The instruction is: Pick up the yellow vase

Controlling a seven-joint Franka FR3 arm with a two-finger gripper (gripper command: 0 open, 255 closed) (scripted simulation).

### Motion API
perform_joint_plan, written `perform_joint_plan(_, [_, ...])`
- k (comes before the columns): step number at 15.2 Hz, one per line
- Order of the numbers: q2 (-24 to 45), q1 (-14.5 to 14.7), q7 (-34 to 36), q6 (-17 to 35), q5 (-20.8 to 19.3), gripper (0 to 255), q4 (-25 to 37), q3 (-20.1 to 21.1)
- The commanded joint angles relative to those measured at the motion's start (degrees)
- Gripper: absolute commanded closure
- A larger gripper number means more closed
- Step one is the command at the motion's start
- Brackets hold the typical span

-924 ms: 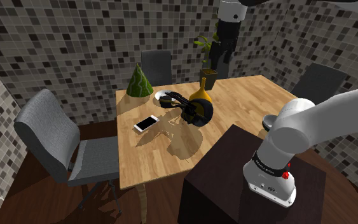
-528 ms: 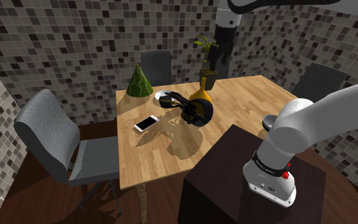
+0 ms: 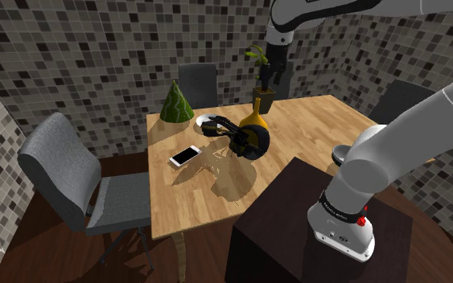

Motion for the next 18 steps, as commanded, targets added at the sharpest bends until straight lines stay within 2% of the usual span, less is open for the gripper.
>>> perform_joint_plan(1, [3.87,-0.33,-2.43,2.17,-0.06,0,1.55,-1.82])
perform_joint_plan(6, [13.96,-1.08,-8.47,6.32,1.29,0,6.82,-5.73])
perform_joint_plan(11, [24.93,-2.4,-14.89,9.11,4.49,0,13.93,-8.61])
perform_joint_plan(18, [41.26,-6.46,-23.33,10.0,10.55,0,27.31,-9.92])
